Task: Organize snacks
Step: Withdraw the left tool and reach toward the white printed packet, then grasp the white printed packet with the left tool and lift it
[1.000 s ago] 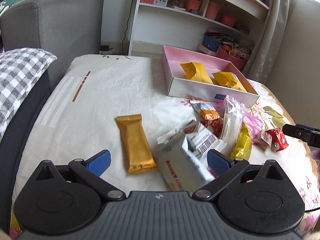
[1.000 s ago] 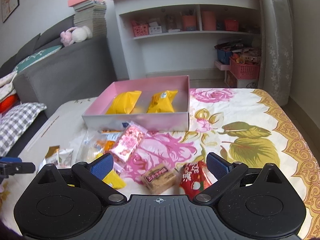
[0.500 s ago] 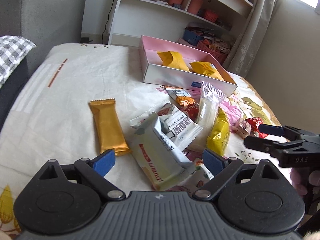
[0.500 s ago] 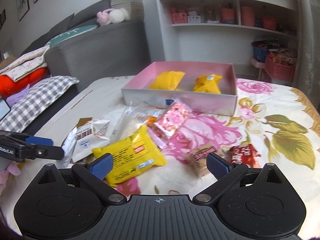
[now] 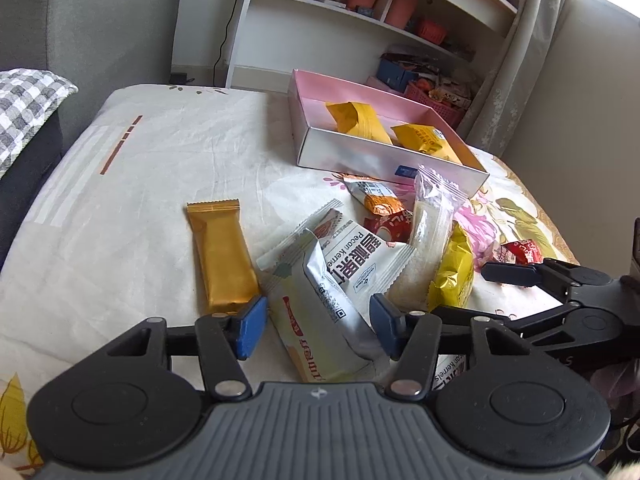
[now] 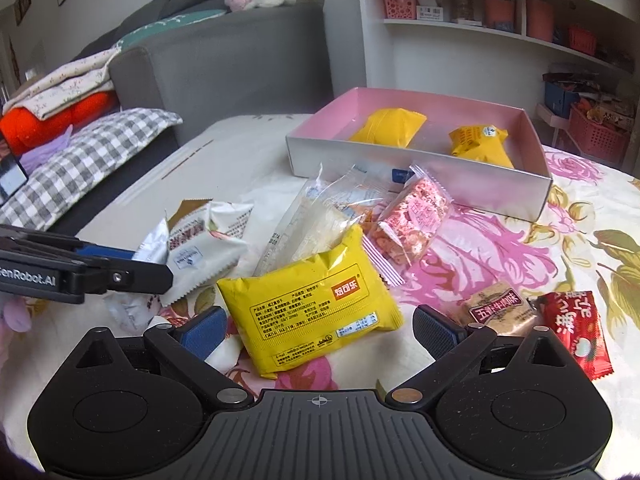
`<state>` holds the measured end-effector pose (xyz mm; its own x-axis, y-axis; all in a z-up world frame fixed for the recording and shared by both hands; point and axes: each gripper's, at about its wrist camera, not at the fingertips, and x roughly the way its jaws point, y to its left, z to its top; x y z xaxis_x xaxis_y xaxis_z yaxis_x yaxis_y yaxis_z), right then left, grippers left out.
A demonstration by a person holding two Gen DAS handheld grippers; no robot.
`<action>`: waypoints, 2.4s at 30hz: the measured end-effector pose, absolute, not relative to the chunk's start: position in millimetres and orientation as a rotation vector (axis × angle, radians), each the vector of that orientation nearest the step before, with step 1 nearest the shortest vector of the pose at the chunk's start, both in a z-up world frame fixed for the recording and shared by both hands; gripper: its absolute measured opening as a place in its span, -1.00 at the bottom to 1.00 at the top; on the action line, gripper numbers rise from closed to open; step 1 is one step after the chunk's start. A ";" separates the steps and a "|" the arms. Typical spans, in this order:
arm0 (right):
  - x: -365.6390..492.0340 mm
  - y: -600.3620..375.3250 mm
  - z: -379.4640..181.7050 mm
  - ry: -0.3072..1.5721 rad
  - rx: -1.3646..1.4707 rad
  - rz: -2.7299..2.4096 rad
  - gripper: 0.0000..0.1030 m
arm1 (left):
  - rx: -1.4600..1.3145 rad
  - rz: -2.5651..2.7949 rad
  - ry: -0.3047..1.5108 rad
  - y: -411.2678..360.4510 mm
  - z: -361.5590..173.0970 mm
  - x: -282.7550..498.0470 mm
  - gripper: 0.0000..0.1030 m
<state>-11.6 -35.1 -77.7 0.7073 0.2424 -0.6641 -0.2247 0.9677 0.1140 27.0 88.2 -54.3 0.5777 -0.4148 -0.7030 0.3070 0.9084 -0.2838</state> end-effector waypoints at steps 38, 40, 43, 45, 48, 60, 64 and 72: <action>-0.5 -33.0 -89.7 0.783 -0.059 0.207 0.93 | 0.151 -0.318 0.908 78.5 -69.6 20.3 0.18; -0.5 -32.5 -89.5 0.780 -0.066 0.209 0.91 | 0.151 -0.318 0.907 78.8 -69.2 19.8 0.10; -1.2 -31.8 -87.9 0.769 -0.077 0.214 0.86 | 0.155 -0.316 0.907 79.0 -67.8 19.0 -0.04; -1.7 -30.6 -86.2 0.762 -0.086 0.223 0.81 | 0.151 -0.311 0.908 79.4 -67.1 18.9 -0.10; -3.6 -27.7 -83.9 0.750 -0.104 0.237 0.68 | 0.150 -0.303 0.912 79.4 -66.3 19.2 -0.14; -2.6 -31.4 -73.5 0.764 -0.054 0.252 0.49 | 0.105 -0.289 0.910 87.5 -57.0 22.8 -0.15; -3.6 -35.0 -68.1 0.767 -0.032 0.247 0.49 | 0.091 -0.292 0.904 88.8 -53.0 23.8 -0.15; -6.6 -38.6 -53.3 0.775 -0.004 0.233 0.49 | 0.055 -0.304 0.877 90.0 -39.1 26.8 -0.15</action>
